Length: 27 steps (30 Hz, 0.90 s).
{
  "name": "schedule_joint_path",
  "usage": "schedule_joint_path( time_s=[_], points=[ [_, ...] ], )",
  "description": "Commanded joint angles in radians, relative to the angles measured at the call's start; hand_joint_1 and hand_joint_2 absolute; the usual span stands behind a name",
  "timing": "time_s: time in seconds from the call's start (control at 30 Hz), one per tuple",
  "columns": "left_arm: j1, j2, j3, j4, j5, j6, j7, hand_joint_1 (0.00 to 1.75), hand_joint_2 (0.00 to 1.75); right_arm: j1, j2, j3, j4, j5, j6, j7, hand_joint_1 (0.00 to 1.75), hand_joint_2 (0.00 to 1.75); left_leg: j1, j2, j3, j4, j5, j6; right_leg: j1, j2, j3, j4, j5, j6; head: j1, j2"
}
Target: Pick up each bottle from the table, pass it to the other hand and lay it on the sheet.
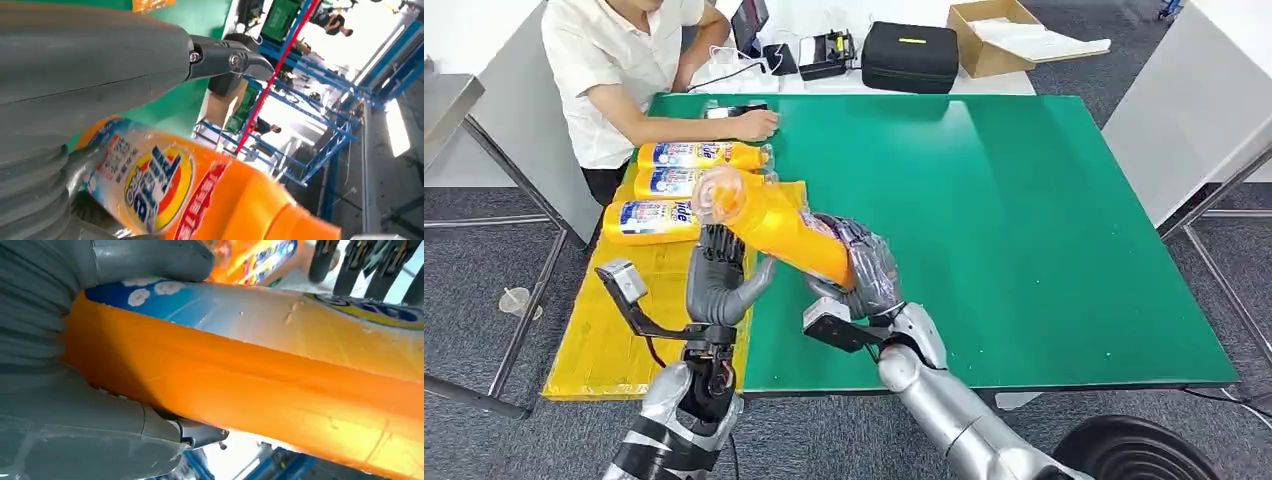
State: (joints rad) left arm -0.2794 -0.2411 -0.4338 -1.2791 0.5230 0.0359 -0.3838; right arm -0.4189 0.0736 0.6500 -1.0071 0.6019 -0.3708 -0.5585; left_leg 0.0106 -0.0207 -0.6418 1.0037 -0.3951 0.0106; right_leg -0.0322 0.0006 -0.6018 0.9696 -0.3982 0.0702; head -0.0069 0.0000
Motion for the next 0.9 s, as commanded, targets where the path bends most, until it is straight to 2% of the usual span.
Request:
schedule_joint_path(
  time_s=[0.03,0.3,0.53,0.9],
  points=[
    [-0.023,0.030,-0.094,0.067,-0.037,-0.011,0.000,0.00,1.75,-0.030,-0.012,-0.019,0.038,-0.075,0.030,-0.004,1.75,1.75,0.000,0.000,0.002,-0.001,0.000,0.000,0.000,0.000,0.002,-0.001,-0.001,-0.002,0.000,0.000],
    [-0.014,0.031,-0.112,0.067,-0.054,-0.012,-0.008,0.00,1.75,-0.021,-0.006,-0.043,0.045,-0.099,0.033,-0.012,1.75,1.75,0.001,0.003,0.007,0.000,-0.003,0.000,0.002,0.001,0.007,-0.001,-0.003,-0.005,0.000,0.000],
    [-0.015,0.032,-0.120,0.057,-0.056,-0.015,-0.008,0.00,1.75,-0.014,0.003,-0.048,0.056,-0.108,0.046,-0.017,1.75,1.75,0.000,0.002,0.005,0.000,-0.002,0.000,0.001,0.000,0.005,-0.001,-0.002,-0.004,0.000,0.000],
    [-0.070,0.016,-0.122,0.131,-0.037,0.009,0.031,0.00,1.75,-0.046,0.024,0.029,0.137,0.058,-0.082,0.029,1.75,1.75,0.000,0.002,0.003,0.000,-0.001,0.000,0.001,0.000,0.003,-0.001,-0.001,-0.003,0.000,0.000]
  ],
)
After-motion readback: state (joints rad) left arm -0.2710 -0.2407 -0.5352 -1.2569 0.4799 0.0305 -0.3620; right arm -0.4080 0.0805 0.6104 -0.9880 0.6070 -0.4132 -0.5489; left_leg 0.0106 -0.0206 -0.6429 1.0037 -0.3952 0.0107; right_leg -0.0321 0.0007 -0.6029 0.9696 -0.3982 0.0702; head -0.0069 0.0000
